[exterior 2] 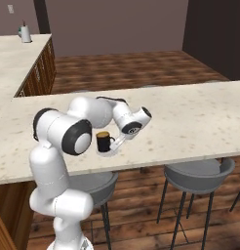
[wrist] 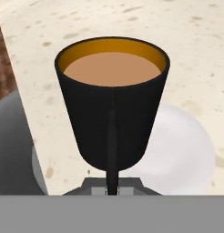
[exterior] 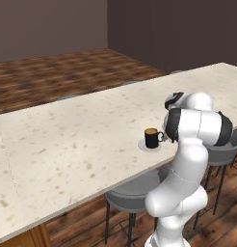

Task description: Pick the cup of tea, navigate to the dining table, and place it on the saucer.

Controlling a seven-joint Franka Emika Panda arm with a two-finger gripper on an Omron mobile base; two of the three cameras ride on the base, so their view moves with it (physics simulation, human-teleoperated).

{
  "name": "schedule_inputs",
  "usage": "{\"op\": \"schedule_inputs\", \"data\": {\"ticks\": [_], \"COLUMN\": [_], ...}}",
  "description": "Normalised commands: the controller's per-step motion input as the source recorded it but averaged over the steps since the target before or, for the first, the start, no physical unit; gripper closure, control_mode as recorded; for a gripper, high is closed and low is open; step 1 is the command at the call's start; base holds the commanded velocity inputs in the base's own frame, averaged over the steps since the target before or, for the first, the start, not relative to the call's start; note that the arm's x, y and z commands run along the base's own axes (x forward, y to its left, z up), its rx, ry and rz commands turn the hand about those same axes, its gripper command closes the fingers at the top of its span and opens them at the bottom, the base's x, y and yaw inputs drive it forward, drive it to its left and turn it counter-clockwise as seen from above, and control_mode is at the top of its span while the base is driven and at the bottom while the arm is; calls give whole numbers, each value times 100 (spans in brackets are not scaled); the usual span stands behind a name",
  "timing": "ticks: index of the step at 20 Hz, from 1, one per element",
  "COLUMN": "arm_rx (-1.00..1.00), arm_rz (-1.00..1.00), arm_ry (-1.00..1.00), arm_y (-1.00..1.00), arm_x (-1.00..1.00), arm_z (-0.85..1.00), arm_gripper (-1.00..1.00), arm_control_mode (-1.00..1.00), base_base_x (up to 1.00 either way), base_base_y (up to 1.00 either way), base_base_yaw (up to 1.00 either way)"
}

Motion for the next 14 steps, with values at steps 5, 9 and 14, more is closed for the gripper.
{"op": "schedule_inputs", "data": {"ticks": [5, 9, 14], "arm_rx": [0, 0, 0], "arm_rz": [0, 0, 0], "arm_ry": [-4, -4, -3], "arm_y": [-1, 0, 5], "arm_x": [28, 2, 1], "arm_z": [-12, -20, -27], "arm_gripper": [100, 100, 100], "arm_control_mode": [-100, -100, -100], "base_base_x": [0, 0, 0], "base_base_y": [0, 0, 0], "base_base_yaw": [0, 0, 0]}}
